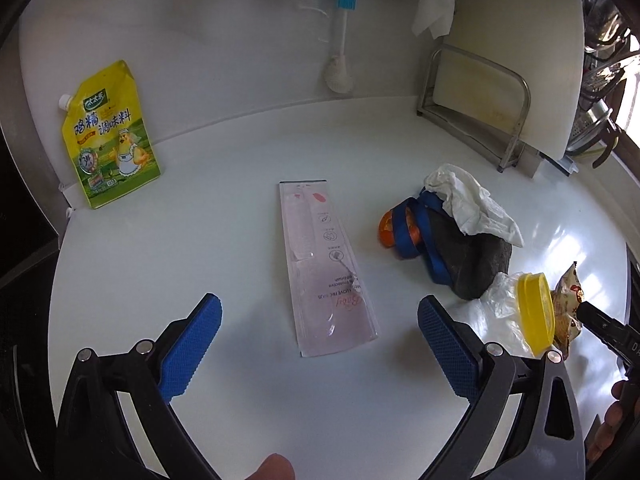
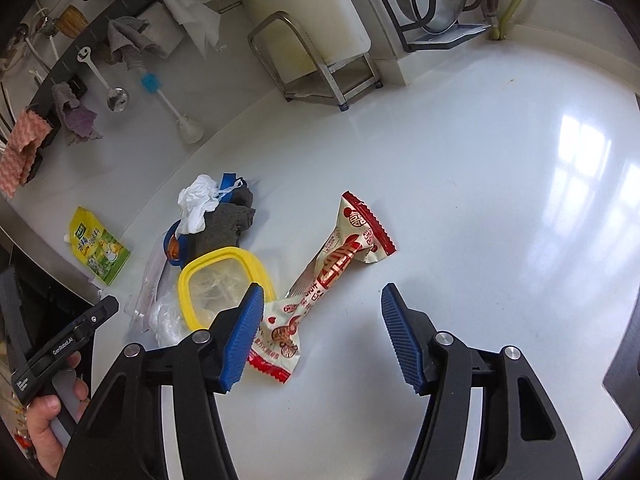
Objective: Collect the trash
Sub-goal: 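Grasp the pink spoon package with the left gripper while the right gripper grasps the candy wrapper, then carry the spoon package and candy wrapper over the grey bin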
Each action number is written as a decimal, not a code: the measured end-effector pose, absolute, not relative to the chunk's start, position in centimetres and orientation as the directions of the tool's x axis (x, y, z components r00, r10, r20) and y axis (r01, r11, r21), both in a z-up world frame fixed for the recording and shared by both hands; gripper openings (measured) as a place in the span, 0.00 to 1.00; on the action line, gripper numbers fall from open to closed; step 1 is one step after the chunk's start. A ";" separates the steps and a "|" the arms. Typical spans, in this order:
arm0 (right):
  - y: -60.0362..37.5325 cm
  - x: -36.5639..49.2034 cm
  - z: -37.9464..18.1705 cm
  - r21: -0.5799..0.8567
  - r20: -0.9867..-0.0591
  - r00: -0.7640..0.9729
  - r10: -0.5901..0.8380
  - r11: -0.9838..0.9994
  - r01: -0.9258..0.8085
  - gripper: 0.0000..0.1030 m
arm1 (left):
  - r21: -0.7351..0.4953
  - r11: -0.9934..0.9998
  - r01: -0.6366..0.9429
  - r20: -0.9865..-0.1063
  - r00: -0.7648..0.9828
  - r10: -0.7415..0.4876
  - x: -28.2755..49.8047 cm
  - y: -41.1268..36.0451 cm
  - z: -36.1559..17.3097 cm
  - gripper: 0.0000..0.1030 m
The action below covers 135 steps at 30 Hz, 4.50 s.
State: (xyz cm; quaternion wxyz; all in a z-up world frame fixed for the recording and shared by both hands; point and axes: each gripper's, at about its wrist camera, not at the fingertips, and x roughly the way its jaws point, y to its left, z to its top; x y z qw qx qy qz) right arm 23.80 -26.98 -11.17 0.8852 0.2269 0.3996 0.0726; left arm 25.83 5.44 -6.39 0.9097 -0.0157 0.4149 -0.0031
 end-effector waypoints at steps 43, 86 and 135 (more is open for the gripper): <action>-24.7 19.9 -7.8 0.450 -0.601 0.711 0.365 0.890 -0.077 0.04 | -0.026 1.000 0.017 -0.751 0.659 -0.031 22.5 6.6 -5.3 0.50; -26.7 -3.3 -8.0 0.345 -0.588 0.744 0.317 0.930 -0.124 0.04 | -0.030 0.980 0.198 -0.656 0.735 -0.169 -1.7 -1.4 -3.5 0.50; -28.7 -10.8 -12.1 0.336 -0.635 0.721 0.277 0.940 -0.065 0.04 | -0.009 0.938 0.346 -0.700 0.668 -0.253 -8.3 -7.8 -7.4 0.50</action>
